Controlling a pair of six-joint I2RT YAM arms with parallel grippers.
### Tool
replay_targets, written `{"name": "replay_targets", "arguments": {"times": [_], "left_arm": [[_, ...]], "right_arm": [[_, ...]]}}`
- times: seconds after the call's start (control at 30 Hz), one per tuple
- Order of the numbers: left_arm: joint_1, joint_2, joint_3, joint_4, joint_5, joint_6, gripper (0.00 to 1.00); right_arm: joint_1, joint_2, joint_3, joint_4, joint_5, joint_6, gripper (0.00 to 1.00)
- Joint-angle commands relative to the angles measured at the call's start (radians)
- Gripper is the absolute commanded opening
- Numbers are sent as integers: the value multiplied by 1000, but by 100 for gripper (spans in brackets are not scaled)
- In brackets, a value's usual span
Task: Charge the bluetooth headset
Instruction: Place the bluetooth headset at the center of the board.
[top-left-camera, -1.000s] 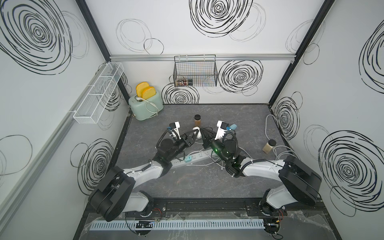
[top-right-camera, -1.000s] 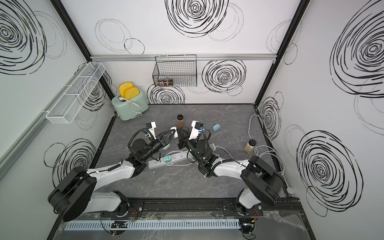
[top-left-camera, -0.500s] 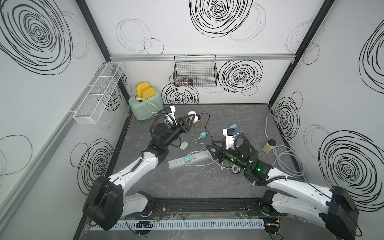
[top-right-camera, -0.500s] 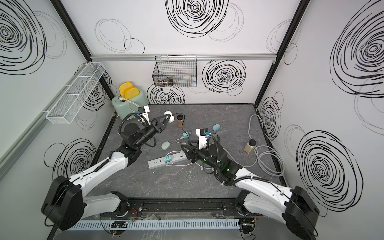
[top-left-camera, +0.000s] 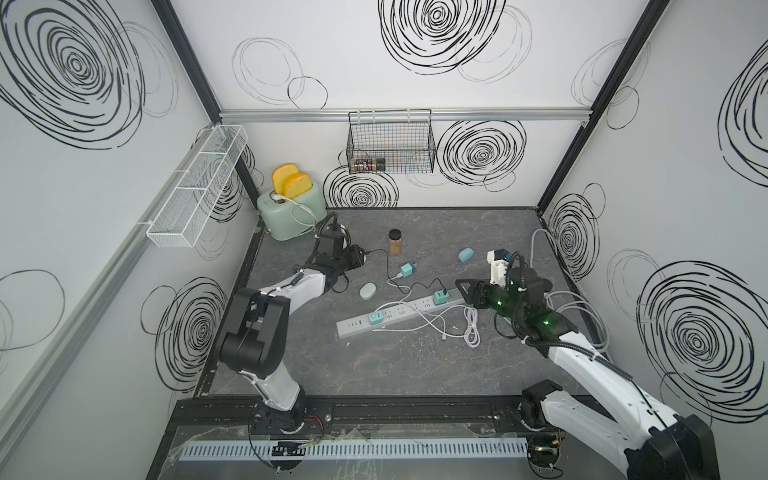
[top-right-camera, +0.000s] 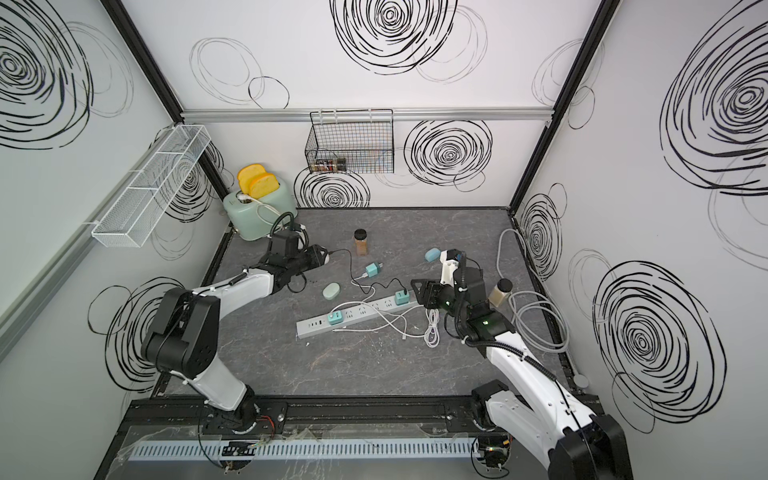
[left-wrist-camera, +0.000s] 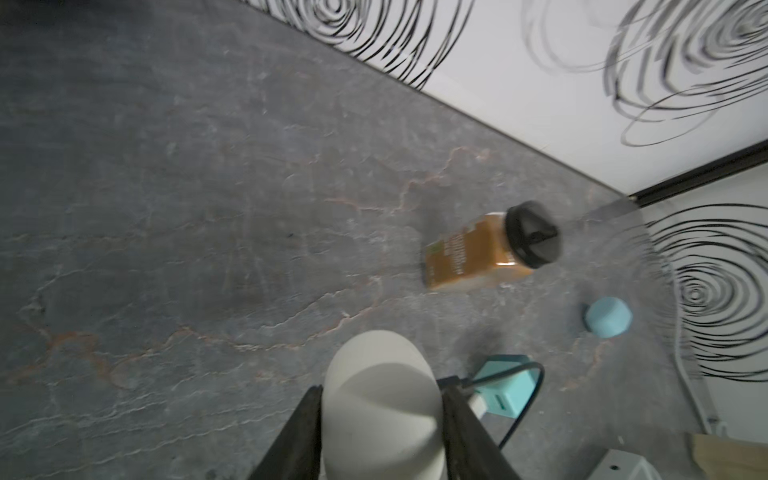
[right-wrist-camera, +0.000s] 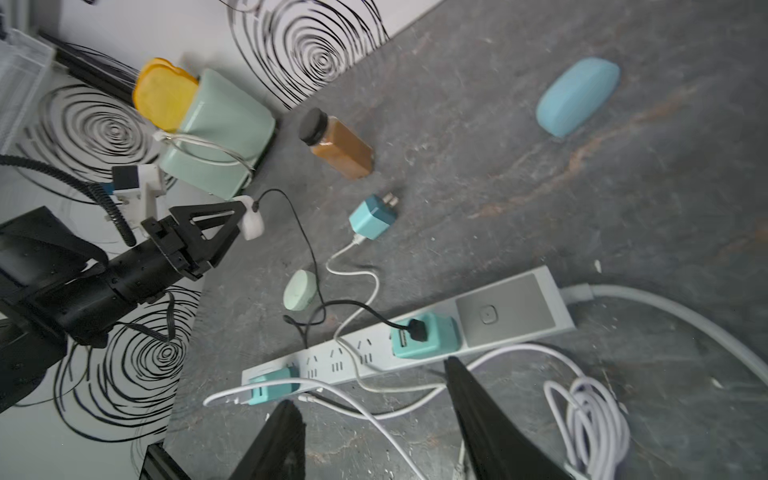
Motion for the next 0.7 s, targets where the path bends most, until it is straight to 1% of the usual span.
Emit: {"name": "replay_targets", "arguments": {"times": [0.0,0.2,0.33,0.4,0.5,0.57,0.67], "left_arm": [[11,72,74,-56,-32,51,31],[10,168,154,-150,-70,75,37],[15,218,212,-245,-92,120,49],[17,231,222,-265,-92,130,55],[19,230,227,-274,-103,133,64],[19,214,229,-279,-105,140,67],[13,146,208,-261,-129,142,73]], "right_arm": [[-26,34,37,-52,-33,-35,61],[-96,117,40,-30,-54,-50,63],[-110,144,51,-19,-44,-58,64],[-115,154,58,-20,-43,-61,65],[-127,168,70,-30,-57,-64,66],[-133,171,73,-29,-73,-72,67],[-134,168,71,-29,-90,-72,72]]}}
